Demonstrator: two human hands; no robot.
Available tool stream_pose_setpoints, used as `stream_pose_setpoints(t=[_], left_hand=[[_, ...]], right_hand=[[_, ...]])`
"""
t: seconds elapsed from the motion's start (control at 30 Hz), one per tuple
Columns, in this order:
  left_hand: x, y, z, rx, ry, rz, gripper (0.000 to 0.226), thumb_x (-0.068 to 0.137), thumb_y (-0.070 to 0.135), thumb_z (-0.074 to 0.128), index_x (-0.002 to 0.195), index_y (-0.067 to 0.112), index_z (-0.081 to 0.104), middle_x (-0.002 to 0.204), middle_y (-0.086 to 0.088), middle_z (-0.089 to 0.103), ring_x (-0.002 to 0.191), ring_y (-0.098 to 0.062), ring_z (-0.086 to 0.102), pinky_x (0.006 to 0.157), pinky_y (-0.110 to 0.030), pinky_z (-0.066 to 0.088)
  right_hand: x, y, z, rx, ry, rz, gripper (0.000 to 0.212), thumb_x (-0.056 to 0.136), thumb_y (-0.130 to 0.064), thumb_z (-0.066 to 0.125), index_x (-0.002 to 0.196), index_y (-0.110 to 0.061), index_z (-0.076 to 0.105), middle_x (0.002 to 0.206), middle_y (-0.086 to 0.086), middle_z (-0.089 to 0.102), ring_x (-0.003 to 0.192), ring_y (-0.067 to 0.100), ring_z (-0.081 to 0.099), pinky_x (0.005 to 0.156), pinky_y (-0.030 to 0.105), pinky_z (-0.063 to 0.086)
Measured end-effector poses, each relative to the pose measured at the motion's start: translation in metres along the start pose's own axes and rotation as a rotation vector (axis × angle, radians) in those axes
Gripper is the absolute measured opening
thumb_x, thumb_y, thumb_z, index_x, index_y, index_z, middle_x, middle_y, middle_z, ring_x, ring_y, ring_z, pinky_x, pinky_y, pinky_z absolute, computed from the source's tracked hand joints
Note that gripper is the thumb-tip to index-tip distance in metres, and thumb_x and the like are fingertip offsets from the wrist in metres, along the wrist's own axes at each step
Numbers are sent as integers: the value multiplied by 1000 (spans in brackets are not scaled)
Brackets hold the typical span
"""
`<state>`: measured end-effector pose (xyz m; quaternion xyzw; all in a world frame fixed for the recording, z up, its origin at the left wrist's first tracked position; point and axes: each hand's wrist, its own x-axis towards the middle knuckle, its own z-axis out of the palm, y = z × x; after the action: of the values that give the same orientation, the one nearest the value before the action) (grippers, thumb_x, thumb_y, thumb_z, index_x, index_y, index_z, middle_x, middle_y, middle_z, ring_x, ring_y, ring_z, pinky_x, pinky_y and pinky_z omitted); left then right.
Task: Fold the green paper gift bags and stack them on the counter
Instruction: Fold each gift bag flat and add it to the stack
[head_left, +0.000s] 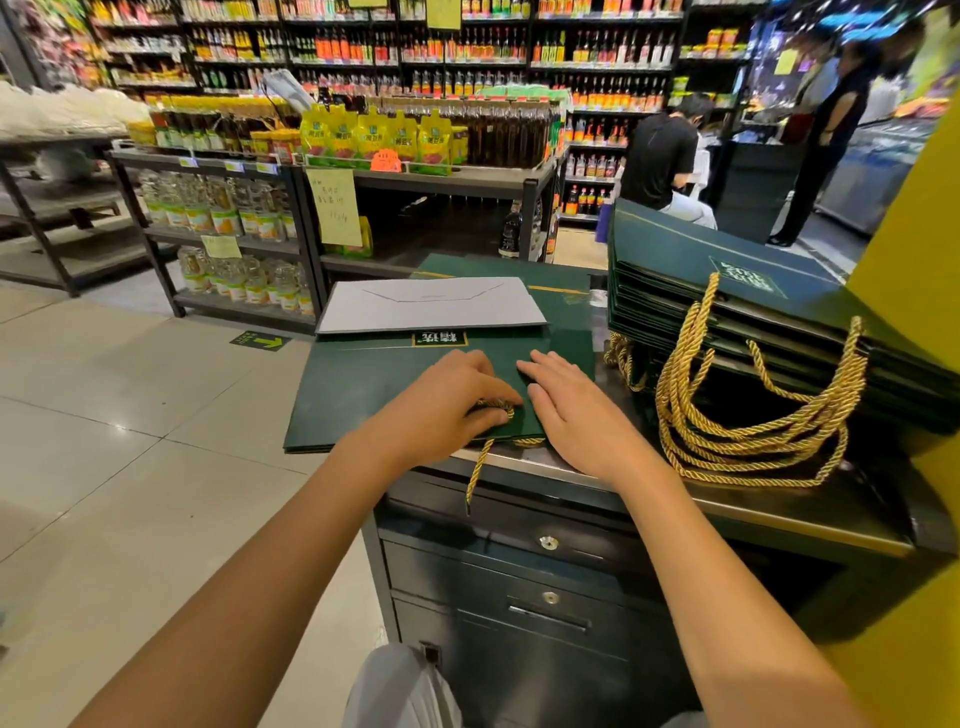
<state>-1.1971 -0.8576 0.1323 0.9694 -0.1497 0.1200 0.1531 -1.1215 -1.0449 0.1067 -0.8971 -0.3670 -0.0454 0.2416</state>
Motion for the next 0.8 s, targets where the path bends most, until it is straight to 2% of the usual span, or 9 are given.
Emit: stream_pose_setpoints(t=[0.13,0.23,0.3,0.43,0.53,0.67,0.8], left_hand=[[-3,-1,4,-48,105,-46,9,99,25,63,105,26,70,102,3,52,95,-12,50,83,-31,47],[-5,-4,2,-191,190,-50,6,101,21,60,101,25,63,98,10,54,89,-3,53,79,-24,45],[-6,-4,-4,-338,250,-81,8,102,18,56,101,24,61,98,8,59,92,-4,58,83,-23,48],[-9,-4,-19,-778,417,-258,10,104,15,52,101,21,60,97,-1,64,96,-13,66,93,-34,58],[-10,-4,-22,-1044,467,-386,9,105,17,53,100,18,61,97,-3,63,99,-14,67,99,-44,57],[-11,-2,-22,-1114,479,-413,8,104,18,54,101,17,61,95,-1,64,97,-13,67,101,-48,55],[-19,-6,-29,-859,419,-343,8,102,18,58,103,20,65,103,0,68,100,-15,69,99,-42,56]], right_hand=[[0,0,0,27,3,6,45,111,-23,34,155,-16,39,164,5,32,154,20,20,126,34,11],[-1,0,-1,45,5,13,45,111,-24,33,155,-17,39,164,4,31,154,19,19,127,35,11],[-2,-1,-2,50,8,18,45,111,-24,33,155,-18,39,164,3,31,154,19,19,126,34,11],[-2,-3,-3,62,5,28,45,111,-24,32,155,-19,39,164,2,32,154,17,19,125,32,10],[-2,-4,-3,73,3,34,45,111,-26,31,155,-20,39,164,1,31,154,16,19,125,32,10],[-3,-5,-4,86,7,38,44,111,-26,32,155,-21,39,164,1,32,154,16,19,124,30,10],[-4,-5,-4,77,5,30,44,111,-26,35,154,-20,40,164,1,33,154,16,20,124,31,10]])
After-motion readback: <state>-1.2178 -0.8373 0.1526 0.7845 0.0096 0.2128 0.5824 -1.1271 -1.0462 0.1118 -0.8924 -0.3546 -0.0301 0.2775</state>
